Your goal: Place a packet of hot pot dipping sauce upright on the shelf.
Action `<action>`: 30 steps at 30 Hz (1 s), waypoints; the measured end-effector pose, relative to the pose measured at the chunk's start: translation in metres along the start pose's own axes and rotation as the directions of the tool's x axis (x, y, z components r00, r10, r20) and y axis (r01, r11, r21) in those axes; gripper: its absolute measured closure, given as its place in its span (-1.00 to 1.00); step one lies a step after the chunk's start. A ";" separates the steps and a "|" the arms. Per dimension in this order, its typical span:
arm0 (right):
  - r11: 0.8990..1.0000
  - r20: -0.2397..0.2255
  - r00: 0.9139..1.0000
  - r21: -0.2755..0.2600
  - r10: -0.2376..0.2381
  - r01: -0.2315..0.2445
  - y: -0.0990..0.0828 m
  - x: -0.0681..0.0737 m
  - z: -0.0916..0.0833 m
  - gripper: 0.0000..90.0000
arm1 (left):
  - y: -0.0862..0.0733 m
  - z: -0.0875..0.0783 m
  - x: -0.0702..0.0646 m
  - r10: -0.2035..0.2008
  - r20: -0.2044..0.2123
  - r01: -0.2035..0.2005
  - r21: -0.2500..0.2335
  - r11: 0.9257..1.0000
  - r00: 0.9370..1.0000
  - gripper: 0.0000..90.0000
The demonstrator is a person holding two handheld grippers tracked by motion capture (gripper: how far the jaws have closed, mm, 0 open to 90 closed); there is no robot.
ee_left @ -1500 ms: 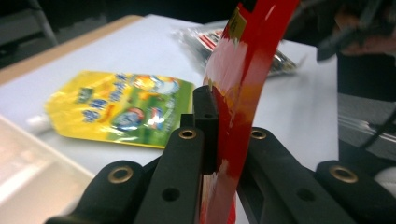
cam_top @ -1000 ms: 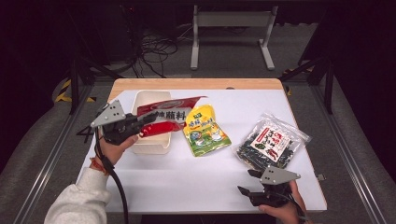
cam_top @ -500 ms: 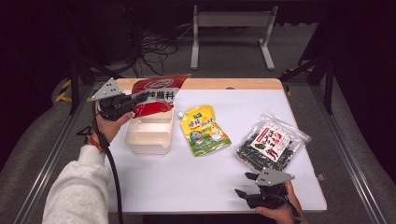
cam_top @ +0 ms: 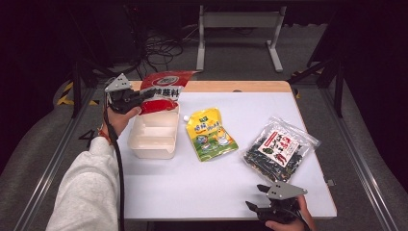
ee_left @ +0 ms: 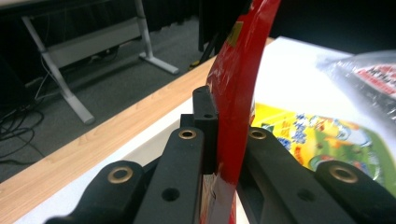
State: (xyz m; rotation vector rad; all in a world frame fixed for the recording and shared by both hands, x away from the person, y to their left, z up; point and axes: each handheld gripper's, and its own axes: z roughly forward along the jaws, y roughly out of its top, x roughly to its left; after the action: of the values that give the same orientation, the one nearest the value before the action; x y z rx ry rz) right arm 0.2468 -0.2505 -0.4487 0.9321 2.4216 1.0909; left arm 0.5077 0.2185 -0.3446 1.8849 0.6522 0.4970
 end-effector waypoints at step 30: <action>1.000 -0.002 1.000 0.026 0.010 -0.010 -0.008 0.009 -0.002 -0.30 | -0.020 0.029 0.021 -0.054 -0.073 0.061 0.103 0.993 0.996 0.85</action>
State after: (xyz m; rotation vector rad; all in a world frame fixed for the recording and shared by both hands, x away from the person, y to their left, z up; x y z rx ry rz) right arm 0.2358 -0.2497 -0.4538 0.9525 2.4411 1.0665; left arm 0.5372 0.2180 -0.3729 1.9482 0.7904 0.5014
